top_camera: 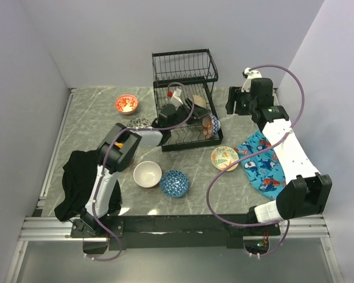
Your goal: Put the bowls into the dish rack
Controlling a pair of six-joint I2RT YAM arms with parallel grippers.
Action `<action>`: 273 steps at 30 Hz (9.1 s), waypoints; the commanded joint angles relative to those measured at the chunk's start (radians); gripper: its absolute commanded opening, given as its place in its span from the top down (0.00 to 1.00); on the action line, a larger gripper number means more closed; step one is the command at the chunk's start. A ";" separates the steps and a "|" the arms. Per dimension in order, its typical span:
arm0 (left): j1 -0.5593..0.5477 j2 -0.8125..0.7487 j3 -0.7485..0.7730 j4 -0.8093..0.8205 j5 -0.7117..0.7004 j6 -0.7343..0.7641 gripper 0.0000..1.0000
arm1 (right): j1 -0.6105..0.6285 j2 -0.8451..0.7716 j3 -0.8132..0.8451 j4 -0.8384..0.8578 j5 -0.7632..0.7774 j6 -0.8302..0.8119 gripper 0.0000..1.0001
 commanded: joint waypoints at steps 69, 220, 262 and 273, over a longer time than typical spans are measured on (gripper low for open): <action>-0.495 -0.078 0.313 -1.114 -0.059 1.719 0.68 | -0.345 -0.717 0.029 -0.274 -0.087 0.135 0.19; 0.134 -0.198 -0.069 -0.229 -0.295 -0.169 0.99 | -0.297 -0.253 0.129 -0.335 0.010 -0.109 0.24; 0.126 -0.150 0.034 -0.290 -0.364 -0.175 0.99 | -0.153 -0.112 0.213 -0.306 0.070 -0.135 0.24; 0.125 -0.072 0.117 -0.318 -0.410 -0.198 0.99 | -0.139 -0.093 0.221 -0.313 0.080 -0.144 0.24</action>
